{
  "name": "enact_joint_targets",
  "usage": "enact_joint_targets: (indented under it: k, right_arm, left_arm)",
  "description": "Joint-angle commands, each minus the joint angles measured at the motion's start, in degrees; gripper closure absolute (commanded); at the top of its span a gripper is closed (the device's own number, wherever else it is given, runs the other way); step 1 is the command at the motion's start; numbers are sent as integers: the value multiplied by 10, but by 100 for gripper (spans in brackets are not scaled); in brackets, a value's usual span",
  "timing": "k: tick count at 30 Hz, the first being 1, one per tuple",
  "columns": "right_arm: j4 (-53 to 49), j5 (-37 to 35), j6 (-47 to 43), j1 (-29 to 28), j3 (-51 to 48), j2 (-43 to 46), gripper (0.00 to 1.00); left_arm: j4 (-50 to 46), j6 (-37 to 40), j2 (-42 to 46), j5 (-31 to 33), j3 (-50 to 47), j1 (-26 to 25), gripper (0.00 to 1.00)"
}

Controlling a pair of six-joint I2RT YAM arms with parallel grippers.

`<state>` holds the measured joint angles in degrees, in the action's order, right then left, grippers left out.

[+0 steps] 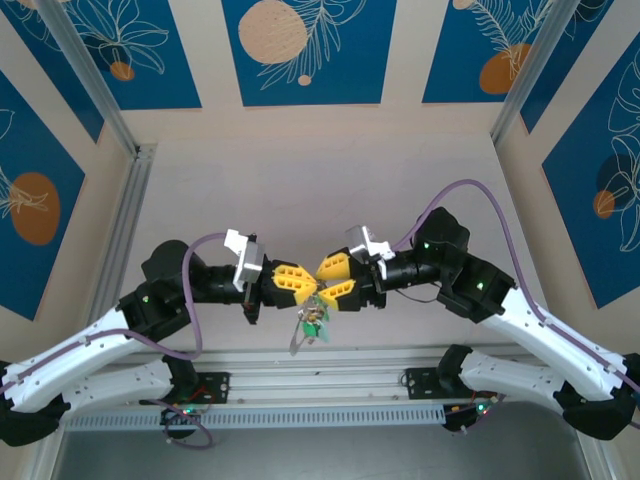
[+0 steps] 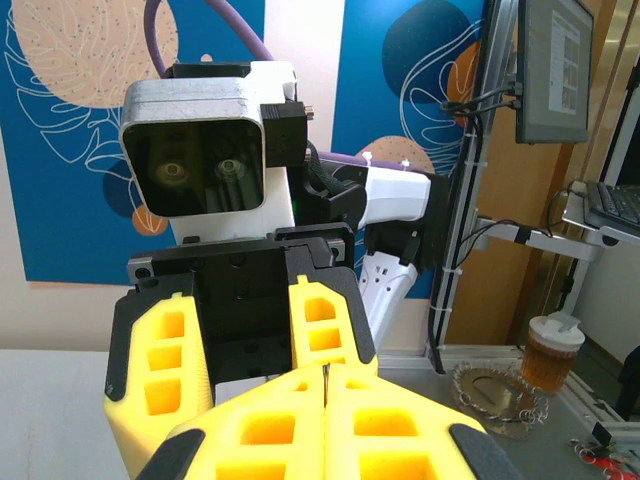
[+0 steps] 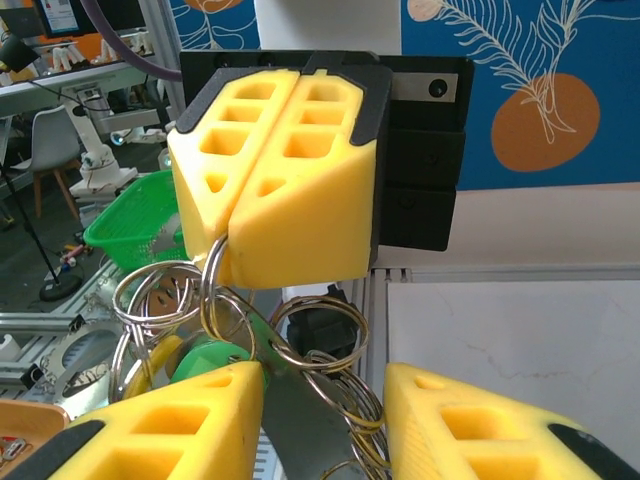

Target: Put the keys on the keyring

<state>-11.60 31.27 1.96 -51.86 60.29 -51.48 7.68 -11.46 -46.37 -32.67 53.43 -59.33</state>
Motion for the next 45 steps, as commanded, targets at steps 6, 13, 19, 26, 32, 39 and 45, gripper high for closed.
enact_joint_targets:
  k: [6,13,19,26,32,39,45]
  right_arm:
    - [-12,-22,-3,-7,1,18,63]
    - [-40,-76,-13,-8,-10,56,60]
    - [-38,-54,-8,-15,-18,58,61]
    - [-14,-42,0,-28,-20,41,70]
    - [1,-24,6,-39,-24,33,71]
    - [14,-28,10,-47,-24,23,72]
    - [11,-31,6,-51,-15,13,72]
  left_arm:
    - [-29,34,-2,-20,43,2,100]
    - [-96,67,2,-12,65,2,100]
    - [-116,76,2,-17,75,2,100]
    - [-111,70,-1,-22,76,2,100]
    - [-113,67,1,-21,76,2,100]
    - [-112,67,-1,-24,73,2,100]
    - [-113,66,-1,-27,70,2,100]
